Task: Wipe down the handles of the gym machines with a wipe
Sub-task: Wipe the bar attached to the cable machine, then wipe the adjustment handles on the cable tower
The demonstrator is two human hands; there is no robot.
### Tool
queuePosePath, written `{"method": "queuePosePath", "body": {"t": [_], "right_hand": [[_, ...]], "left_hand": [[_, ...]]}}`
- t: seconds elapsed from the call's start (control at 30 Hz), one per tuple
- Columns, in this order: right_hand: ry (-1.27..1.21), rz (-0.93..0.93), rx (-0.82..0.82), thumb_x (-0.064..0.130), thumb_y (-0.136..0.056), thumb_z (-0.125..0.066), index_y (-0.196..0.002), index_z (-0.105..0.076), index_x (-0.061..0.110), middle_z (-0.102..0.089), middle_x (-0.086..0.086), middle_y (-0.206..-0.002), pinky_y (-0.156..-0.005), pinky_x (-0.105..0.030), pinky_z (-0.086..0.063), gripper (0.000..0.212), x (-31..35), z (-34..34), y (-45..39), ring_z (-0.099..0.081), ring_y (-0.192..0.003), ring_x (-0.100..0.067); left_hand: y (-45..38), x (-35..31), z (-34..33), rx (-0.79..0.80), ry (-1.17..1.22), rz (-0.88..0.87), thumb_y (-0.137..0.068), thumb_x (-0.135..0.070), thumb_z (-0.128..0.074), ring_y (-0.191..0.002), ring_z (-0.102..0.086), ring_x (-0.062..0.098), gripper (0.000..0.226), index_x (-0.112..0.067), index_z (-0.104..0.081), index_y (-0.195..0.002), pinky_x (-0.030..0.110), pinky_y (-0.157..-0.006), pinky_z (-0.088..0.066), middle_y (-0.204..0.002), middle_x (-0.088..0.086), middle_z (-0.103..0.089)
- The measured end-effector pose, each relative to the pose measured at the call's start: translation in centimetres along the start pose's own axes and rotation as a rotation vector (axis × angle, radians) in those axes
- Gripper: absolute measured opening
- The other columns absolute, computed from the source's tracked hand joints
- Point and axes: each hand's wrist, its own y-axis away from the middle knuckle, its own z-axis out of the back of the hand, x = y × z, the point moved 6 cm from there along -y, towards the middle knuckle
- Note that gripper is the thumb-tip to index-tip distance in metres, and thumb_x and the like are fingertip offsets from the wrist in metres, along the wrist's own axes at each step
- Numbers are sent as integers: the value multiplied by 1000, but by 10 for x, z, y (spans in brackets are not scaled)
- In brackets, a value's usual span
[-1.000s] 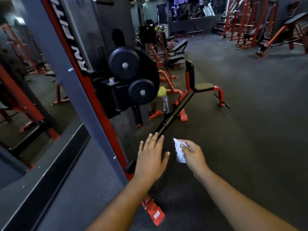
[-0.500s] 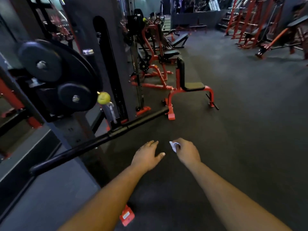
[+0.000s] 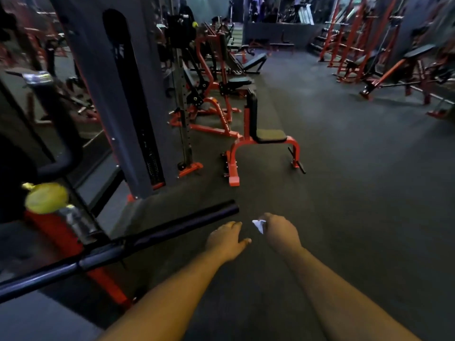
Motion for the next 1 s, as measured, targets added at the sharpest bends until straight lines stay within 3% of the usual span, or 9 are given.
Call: {"method": "queuePosePath", "body": {"t": [0.1,0.27,0.5,0.6,0.73,0.9,1.0], "right_hand": [[10,-28,10,55,-97,-53,-81,-57,24,-69,3,-88,-68,-30,-43,36,-26,14,-32,-67,-88,-24],[-23,-8,-1,51,-97,-55,-78,-50,25,-71,-1,-91,-67,-31,-40,32,-51,32,-94,-67,-89,-27],[-98,255,88,47,-98,-54,-80,-61,27,-68,7,-85,-67,-31,-46,28,-48,38,-198,-65,-80,-17],[-147,426,115,38,-98,-53,-98,-69,24,-72,2,-91,-67,-31,-46,21,-29,48,-231,-67,-85,-20],[-230,628,196,39,-99,-51,-99,-66,24,-72,0,-90,-66,-31,-42,21,21,61,-258,-68,-86,-22],[-381,878,257,30,-102,-51,-110,-64,27,-72,-4,-97,-69,-31,-41,16,113,82,-254,-67,-89,-26],[-493,947,235,30,-102,-51,-109,-63,28,-71,-3,-97,-68,-31,-43,14,166,98,-235,-66,-87,-25]], "left_hand": [[-41,-22,-5,28,54,-12,-101,-62,-49,-152,-29,23,75,-25,-26,-162,40,-119,-31,-169,-1,-22],[-94,-59,3,-43,4,-31,-100,-60,-52,-147,-40,23,73,-22,-34,-159,41,-118,-35,-164,1,-36],[-156,-83,20,-132,80,188,-98,-60,-55,-141,-47,25,69,-20,-41,-153,43,-115,-40,-158,4,-43],[-165,-94,45,-235,86,317,-97,-60,-56,-133,-52,24,64,-22,-46,-147,42,-109,-44,-149,4,-50],[-152,-100,96,-404,101,423,-97,-58,-57,-132,-53,22,62,-27,-43,-148,44,-108,-46,-148,1,-50],[-88,-93,172,-666,76,576,-100,-55,-55,-137,-49,26,66,-28,-33,-156,46,-111,-45,-159,2,-41],[-34,-83,216,-806,19,643,-100,-51,-58,-139,-48,25,65,-23,-39,-155,41,-113,-43,-158,1,-43]]}}
